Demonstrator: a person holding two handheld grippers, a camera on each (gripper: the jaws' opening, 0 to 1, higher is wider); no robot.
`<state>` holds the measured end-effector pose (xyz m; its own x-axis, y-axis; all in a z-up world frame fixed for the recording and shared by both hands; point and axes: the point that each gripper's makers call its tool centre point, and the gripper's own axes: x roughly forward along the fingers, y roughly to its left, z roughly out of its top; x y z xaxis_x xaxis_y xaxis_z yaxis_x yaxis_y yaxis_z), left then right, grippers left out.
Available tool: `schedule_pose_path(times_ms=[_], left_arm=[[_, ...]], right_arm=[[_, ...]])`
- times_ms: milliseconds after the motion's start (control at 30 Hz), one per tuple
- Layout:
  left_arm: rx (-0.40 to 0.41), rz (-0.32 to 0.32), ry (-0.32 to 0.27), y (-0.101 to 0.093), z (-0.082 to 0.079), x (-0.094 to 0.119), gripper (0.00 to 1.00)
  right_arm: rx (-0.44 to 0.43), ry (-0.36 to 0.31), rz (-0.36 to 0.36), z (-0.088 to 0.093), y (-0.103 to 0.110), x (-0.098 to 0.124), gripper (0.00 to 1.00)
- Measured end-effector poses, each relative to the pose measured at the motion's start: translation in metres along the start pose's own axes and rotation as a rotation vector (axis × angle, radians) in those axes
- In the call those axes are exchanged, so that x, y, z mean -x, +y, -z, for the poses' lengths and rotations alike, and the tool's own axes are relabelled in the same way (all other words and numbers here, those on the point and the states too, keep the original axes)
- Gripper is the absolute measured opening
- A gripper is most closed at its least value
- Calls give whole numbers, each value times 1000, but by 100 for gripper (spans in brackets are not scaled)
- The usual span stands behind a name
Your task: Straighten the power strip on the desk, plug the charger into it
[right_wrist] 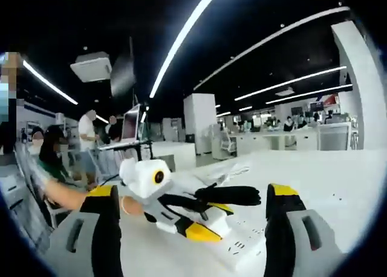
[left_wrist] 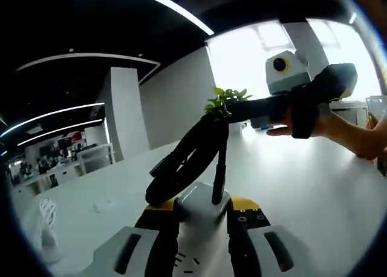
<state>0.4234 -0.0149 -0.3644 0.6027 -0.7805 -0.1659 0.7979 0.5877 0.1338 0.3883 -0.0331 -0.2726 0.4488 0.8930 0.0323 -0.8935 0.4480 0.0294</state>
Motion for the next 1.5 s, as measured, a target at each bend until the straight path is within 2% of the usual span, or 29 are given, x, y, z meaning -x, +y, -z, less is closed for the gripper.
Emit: schedule_pose_path(times_ms=[67, 133, 200, 267, 300, 333, 433, 500, 600, 667, 733, 767, 833, 900, 933, 1100, 1200, 1300, 1333, 1500], left_arm=[[2, 1, 0, 0, 0, 0, 29], [4, 2, 0, 0, -1, 0, 29], [7, 1, -1, 1, -1, -1, 29], [11, 2, -2, 1, -1, -1, 29], [13, 2, -3, 1, -1, -1, 29], [15, 2, -5, 1, -1, -1, 29], [19, 3, -6, 1, -1, -1, 29], [21, 5, -7, 1, -1, -1, 29], [25, 6, -10, 2, -1, -1, 29], [22, 5, -9, 2, -1, -2, 29], [21, 4, -8, 2, -1, -2, 29], [20, 4, -8, 2, -1, -2, 29], [20, 4, -8, 2, -1, -3, 29], [26, 4, -10, 2, -1, -3, 29], [29, 5, -12, 2, 0, -3, 29], [28, 6, -13, 0, 0, -2, 29], [26, 8, -12, -1, 0, -2, 29], [20, 9, -12, -2, 1, -2, 29], [9, 11, -16, -2, 1, -2, 29], [31, 12, -18, -1, 1, -2, 29]], right_arm=[[16, 8, 22, 5, -4, 0, 99], [0, 46, 41, 16, -8, 0, 98], [-10, 89, 43, 29, -6, 1, 91], [-25, 131, 13, 43, 1, -2, 83], [-28, 133, 6, 45, 3, -3, 79], [-34, 128, -8, 47, 6, -5, 71], [-45, 99, -83, 44, 23, -13, 57], [-26, 95, -90, 42, 24, -22, 57], [15, 144, -100, 45, 14, -33, 56], [7, 144, -128, 44, 10, -37, 44], [-25, 105, -173, 40, 15, -40, 29], [-40, 90, -194, 39, 18, -42, 26], [-22, 100, -196, 43, 20, -46, 25], [52, 142, -189, 51, 20, -47, 22], [80, 141, -170, 50, 17, -48, 19], [79, 128, -172, 49, 16, -46, 13], [104, 115, -161, 49, 11, -44, 5], [122, 100, -174, 48, 10, -44, 4], [150, 94, -180, 48, 11, -43, 4], [194, 76, -157, 47, 8, -45, 3]])
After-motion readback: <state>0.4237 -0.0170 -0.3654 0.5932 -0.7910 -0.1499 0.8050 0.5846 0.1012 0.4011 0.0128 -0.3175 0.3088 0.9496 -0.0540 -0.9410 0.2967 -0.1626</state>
